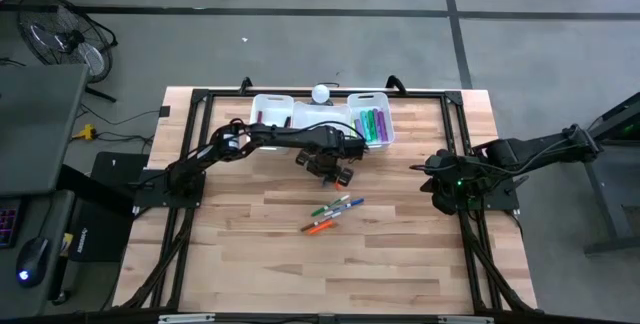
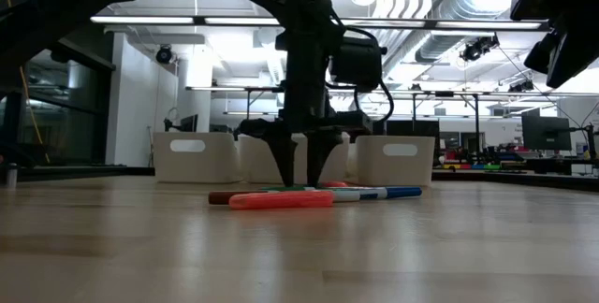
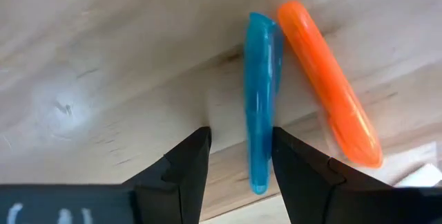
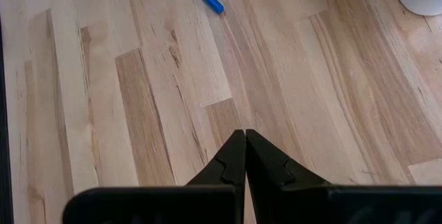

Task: Pick & Place Markers
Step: Put the blue pen into the middle white bin

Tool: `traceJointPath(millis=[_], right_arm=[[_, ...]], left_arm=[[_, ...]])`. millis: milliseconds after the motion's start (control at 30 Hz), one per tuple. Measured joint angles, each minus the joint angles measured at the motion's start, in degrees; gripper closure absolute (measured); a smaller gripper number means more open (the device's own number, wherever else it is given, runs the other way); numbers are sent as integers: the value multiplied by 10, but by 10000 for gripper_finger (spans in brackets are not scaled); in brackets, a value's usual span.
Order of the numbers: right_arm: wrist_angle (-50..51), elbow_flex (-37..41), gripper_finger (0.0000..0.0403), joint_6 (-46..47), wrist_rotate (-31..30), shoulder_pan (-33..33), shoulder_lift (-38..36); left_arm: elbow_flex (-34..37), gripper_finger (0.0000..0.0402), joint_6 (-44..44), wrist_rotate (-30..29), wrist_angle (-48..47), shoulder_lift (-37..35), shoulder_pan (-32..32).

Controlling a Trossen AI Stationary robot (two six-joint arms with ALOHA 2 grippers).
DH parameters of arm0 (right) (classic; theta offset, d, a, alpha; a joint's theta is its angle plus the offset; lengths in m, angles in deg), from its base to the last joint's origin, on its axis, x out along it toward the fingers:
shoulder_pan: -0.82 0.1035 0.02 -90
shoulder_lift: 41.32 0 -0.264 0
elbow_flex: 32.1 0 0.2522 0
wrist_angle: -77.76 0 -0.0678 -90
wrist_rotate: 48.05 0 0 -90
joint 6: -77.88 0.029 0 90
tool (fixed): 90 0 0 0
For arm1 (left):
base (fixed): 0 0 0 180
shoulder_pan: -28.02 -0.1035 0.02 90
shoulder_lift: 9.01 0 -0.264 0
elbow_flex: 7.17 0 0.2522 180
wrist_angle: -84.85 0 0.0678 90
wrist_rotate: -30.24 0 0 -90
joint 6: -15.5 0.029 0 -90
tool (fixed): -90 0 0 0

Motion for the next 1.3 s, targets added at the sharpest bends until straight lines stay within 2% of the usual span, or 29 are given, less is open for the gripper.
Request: traceJointPath(millis=[133,333,567,867,1100,1300], right_arm=[[0,0,402,0,0,0,0],[1,0,402,-4,0,0,0],[2,0,402,-4,0,0,0],[3,0,402,-4,0,0,0],[3,0,402,-4,-1,0,0],[3,0,403,-4,-2,0,0]], left_arm=[[0,262,42,-8,2,0,5],[0,320,56,-36,13,0,18],[1,376,59,-41,22,-1,21],[1,373,113,-38,21,-2,21],[2,378,164,3,13,-10,21],[-49,379,201,16,-44,-10,22]])
